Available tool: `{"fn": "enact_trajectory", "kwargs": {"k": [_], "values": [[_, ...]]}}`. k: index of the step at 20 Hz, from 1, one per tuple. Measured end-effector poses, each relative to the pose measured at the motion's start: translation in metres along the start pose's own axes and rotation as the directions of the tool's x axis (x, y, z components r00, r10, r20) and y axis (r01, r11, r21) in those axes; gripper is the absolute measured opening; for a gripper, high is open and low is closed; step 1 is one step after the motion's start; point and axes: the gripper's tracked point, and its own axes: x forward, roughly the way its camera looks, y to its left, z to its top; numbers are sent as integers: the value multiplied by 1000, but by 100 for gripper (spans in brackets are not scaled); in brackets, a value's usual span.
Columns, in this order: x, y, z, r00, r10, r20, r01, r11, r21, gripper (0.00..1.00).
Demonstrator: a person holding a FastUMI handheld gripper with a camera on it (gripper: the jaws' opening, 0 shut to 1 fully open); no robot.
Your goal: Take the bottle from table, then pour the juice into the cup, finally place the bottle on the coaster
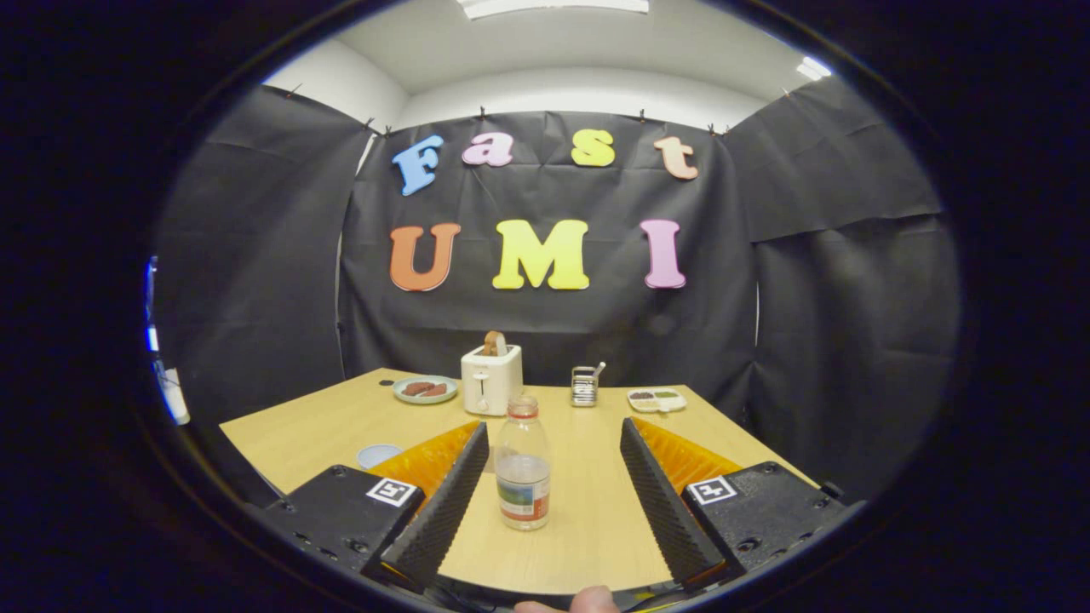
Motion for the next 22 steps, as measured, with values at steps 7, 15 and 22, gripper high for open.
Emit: {"fn": "enact_trajectory", "kwargs": {"k": [7, 15, 22], "values": [[25, 20, -42, 999, 27, -25, -28, 998, -58, 100], [62, 30, -89, 996, 32, -81, -36, 998, -47, 100], [91, 27, -128, 987, 25, -160, -21, 999, 29, 100]]}}
